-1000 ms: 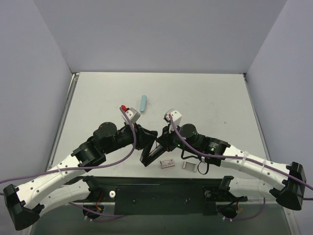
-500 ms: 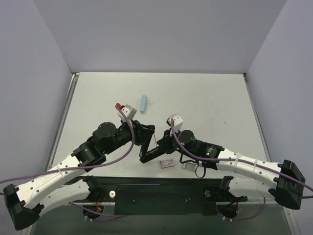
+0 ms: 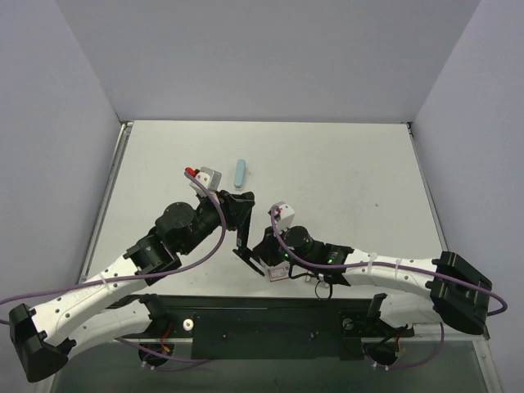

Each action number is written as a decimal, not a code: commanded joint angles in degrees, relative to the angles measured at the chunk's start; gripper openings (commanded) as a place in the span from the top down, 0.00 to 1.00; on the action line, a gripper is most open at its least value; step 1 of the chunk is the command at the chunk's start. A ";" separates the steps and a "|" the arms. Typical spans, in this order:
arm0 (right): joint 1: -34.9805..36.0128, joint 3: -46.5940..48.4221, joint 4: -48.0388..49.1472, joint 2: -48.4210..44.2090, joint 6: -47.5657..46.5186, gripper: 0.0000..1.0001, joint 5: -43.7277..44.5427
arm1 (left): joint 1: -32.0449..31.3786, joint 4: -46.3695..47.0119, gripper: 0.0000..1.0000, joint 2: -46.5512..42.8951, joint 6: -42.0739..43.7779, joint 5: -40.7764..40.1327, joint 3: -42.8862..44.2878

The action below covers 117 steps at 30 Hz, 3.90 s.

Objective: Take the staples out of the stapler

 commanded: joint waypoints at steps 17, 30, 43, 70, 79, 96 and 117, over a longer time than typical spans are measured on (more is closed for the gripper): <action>2.23 2.57 14.32 8.60 3.13 1.00 -2.68 | 0.33 15.44 1.00 8.04 3.42 -7.58 4.62; 0.30 2.75 17.05 10.71 3.22 1.00 -3.21 | 1.47 16.33 1.00 12.98 4.65 -6.97 7.43; -2.08 0.20 11.60 3.69 1.37 1.00 0.29 | 1.56 10.62 1.00 5.24 2.10 -5.56 5.76; 1.25 -4.62 -15.48 -22.08 2.85 1.00 8.22 | 1.47 6.13 1.00 -6.54 -0.45 -6.35 0.31; 9.07 -7.18 -0.98 -9.96 11.03 1.00 10.13 | 1.39 6.48 1.00 -7.15 -2.03 -7.06 -0.48; 10.49 -7.27 2.90 -6.34 15.88 1.00 24.91 | 1.39 1.56 1.00 -13.21 -6.60 -5.39 -3.03; 4.95 8.99 -4.92 -8.62 -2.76 1.00 15.08 | 1.39 -3.80 1.00 -18.05 -8.18 1.99 -4.43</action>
